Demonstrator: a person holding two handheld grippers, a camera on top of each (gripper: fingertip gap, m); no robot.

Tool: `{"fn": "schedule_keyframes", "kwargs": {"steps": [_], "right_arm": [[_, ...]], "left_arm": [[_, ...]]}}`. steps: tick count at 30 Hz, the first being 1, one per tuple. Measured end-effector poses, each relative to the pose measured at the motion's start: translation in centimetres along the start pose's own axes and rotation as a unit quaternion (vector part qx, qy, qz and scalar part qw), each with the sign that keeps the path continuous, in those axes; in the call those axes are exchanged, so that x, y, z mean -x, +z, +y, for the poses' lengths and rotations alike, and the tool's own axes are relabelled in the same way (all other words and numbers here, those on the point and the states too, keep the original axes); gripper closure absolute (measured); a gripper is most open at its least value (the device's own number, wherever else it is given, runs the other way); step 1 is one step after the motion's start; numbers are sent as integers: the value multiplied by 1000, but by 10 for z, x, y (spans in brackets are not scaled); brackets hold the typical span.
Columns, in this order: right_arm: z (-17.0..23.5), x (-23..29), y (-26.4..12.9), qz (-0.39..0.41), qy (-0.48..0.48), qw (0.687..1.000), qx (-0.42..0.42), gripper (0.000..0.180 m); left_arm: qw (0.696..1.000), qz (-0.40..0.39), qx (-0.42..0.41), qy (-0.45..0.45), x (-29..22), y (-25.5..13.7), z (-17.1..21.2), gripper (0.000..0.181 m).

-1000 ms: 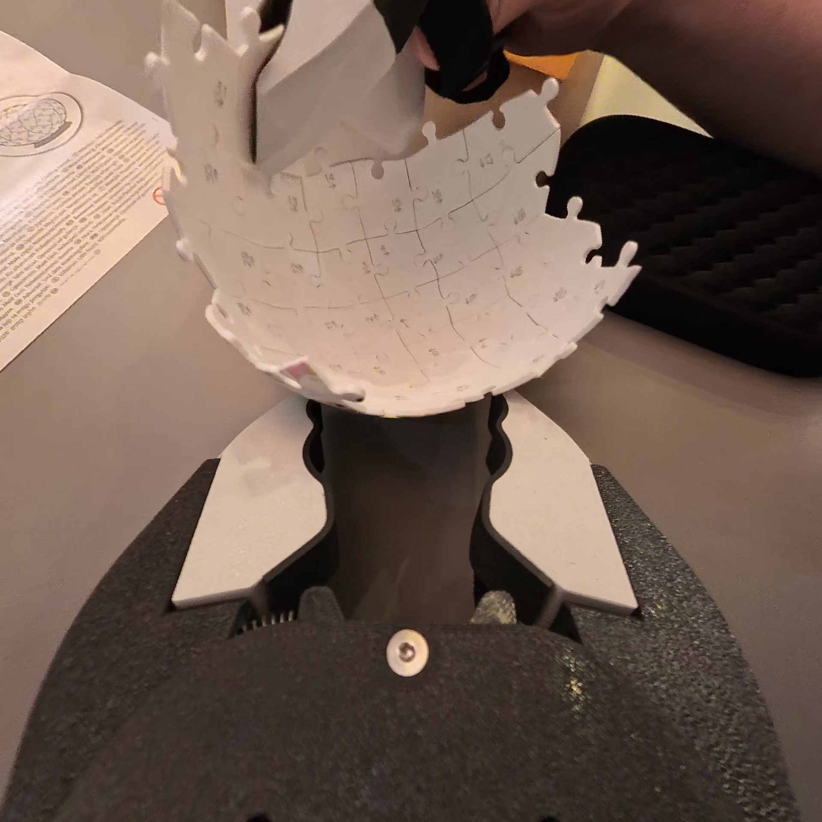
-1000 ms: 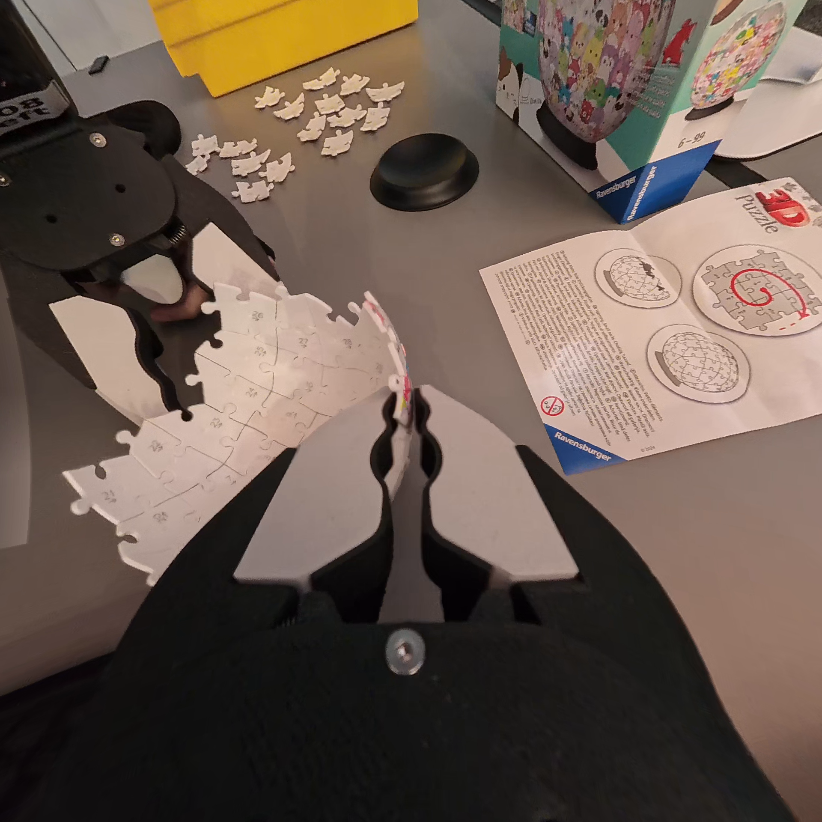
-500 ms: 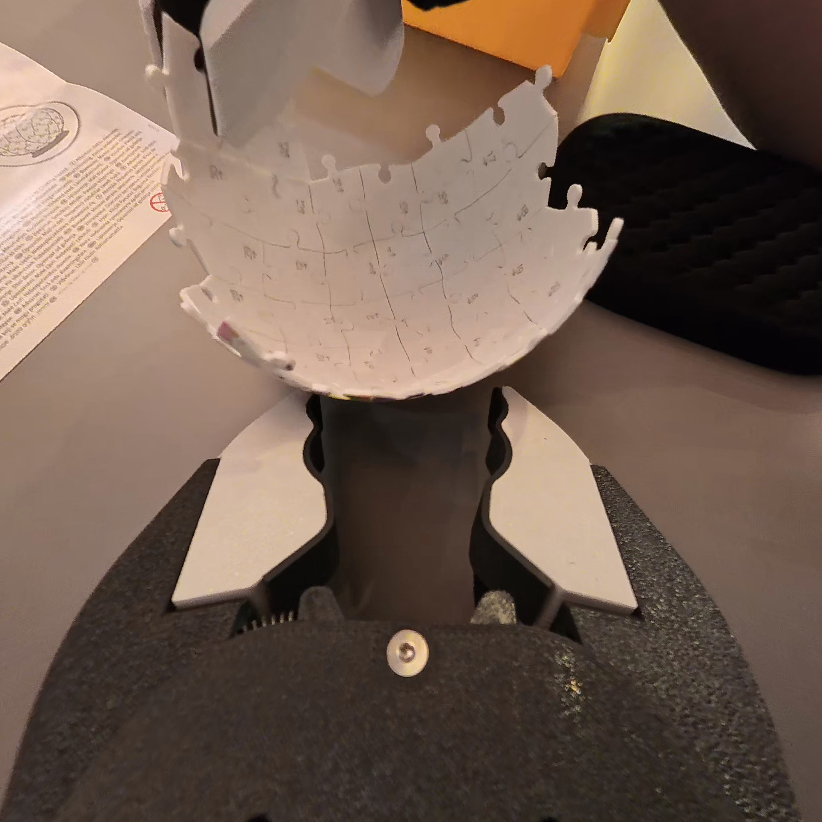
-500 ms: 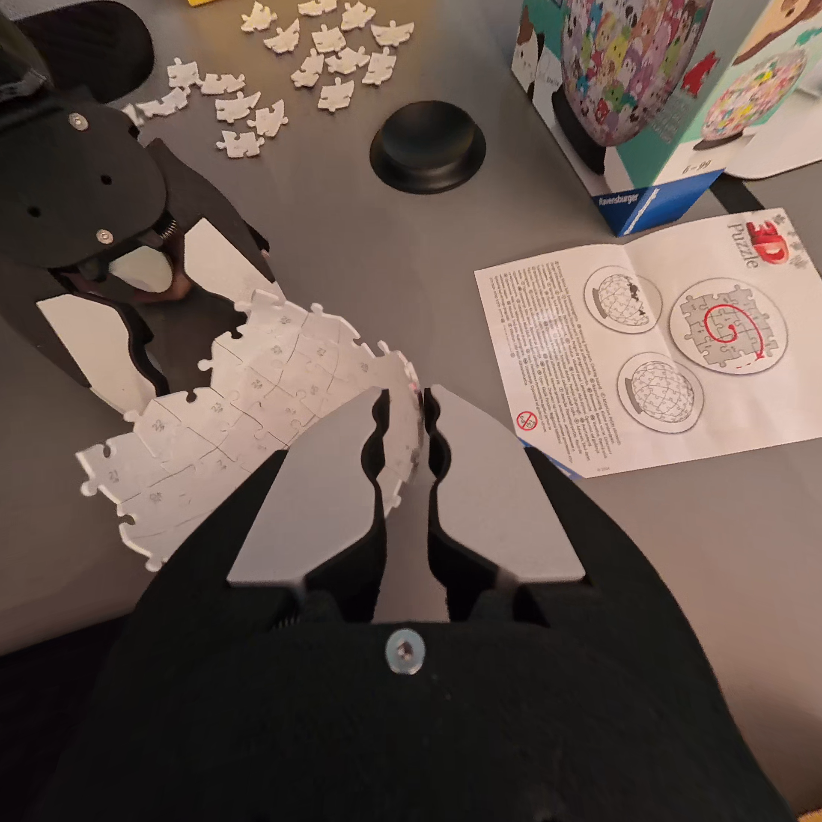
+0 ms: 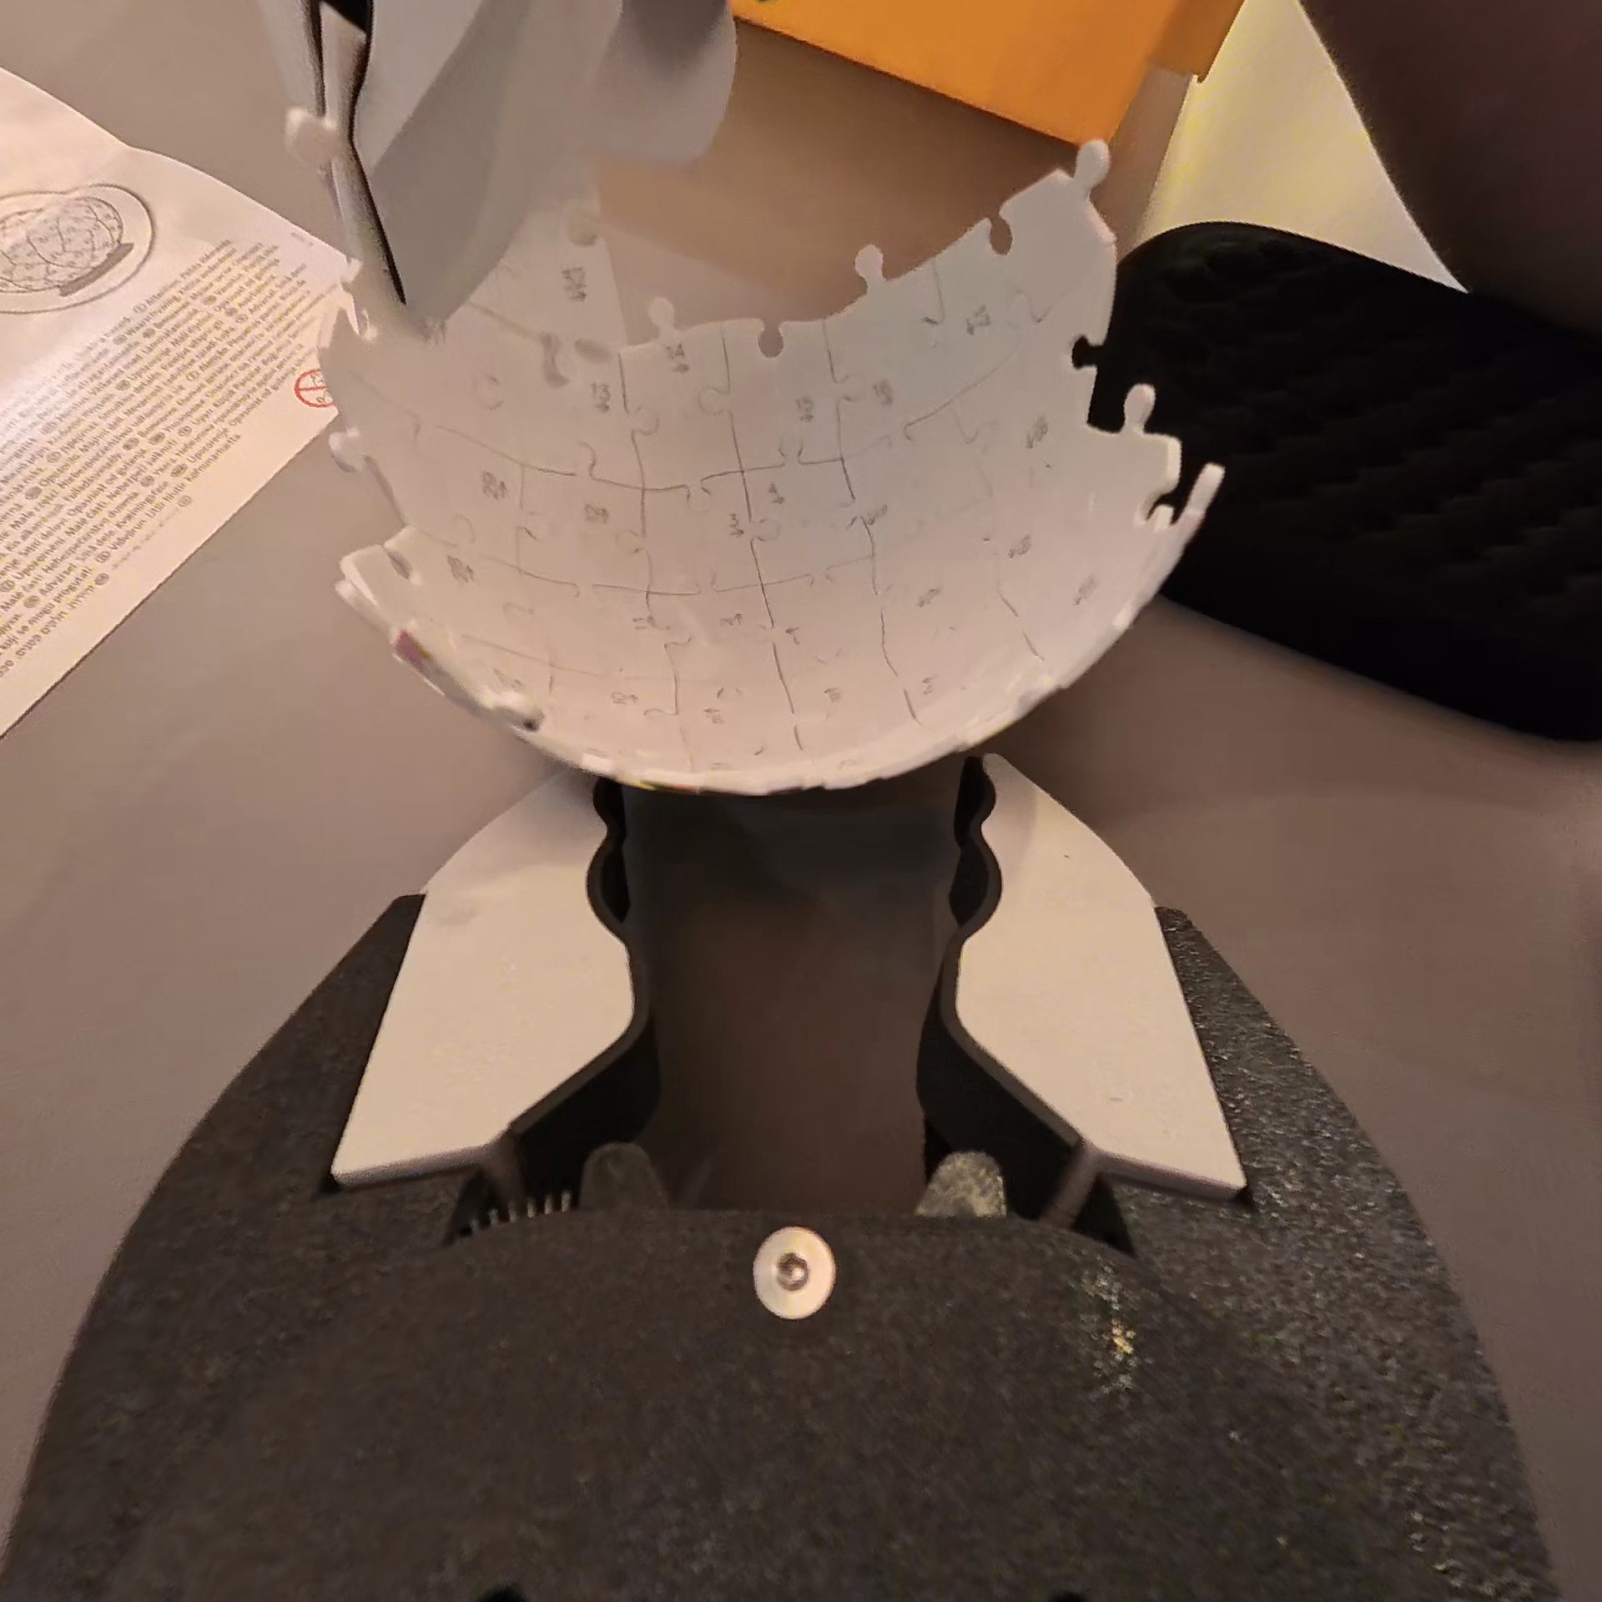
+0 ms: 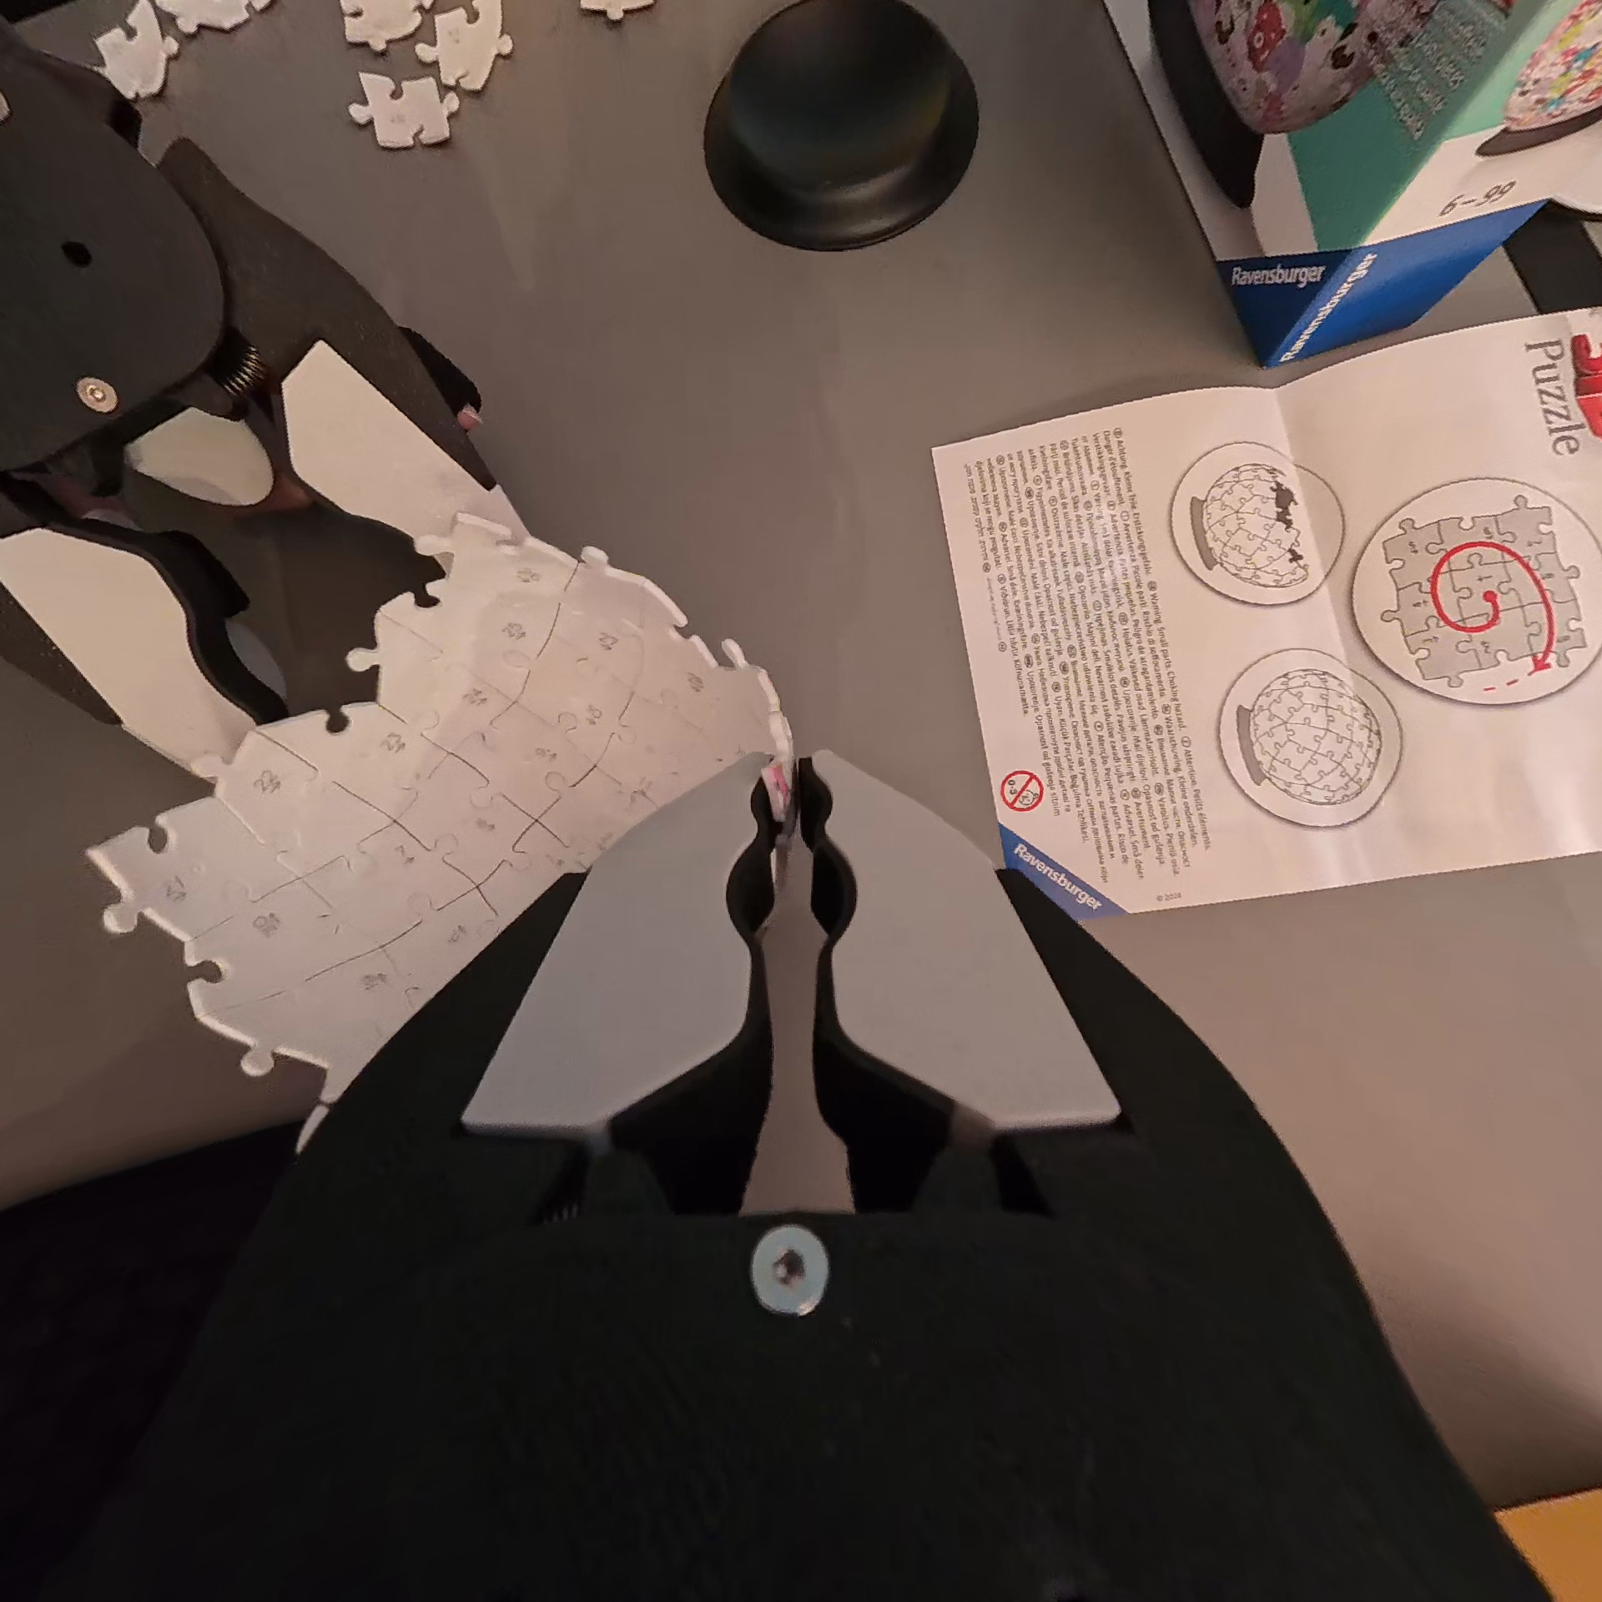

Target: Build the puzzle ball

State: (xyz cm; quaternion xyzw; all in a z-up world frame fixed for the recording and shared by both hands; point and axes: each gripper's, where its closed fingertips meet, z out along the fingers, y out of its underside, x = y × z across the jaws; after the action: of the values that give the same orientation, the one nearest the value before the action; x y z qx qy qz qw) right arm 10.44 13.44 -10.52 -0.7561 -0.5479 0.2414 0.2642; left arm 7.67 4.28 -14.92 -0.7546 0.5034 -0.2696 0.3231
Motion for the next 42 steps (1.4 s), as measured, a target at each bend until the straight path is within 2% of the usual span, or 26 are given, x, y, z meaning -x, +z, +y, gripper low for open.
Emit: {"fn": "schedule_keyframes", "kwargs": {"steps": [6,9,13,18,22,28,42], "right_arm": [[1,1,0,7,-2,1000,4,175],[-2,3,-1,7,14,1000,0,157],[9,6,-6,14,24,999,37,150],[25,3,-3,21,32,996,81,151],[34,3,2,1,48,994,97,160],[35,4,8,-13,64,994,88,172],[21,7,9,-38,90,994,41,172]], "left_arm": [[1000,-1,1,3,0,0,0,108],[1000,-3,4,9,-1,1,1,109],[1000,-5,6,12,-1,1,2,109],[1000,-4,4,10,-1,1,1,109],[1000,-4,6,10,-1,1,2,109],[1000,-3,6,8,-1,2,2,109],[1000,-4,7,11,-1,2,2,110]]}}
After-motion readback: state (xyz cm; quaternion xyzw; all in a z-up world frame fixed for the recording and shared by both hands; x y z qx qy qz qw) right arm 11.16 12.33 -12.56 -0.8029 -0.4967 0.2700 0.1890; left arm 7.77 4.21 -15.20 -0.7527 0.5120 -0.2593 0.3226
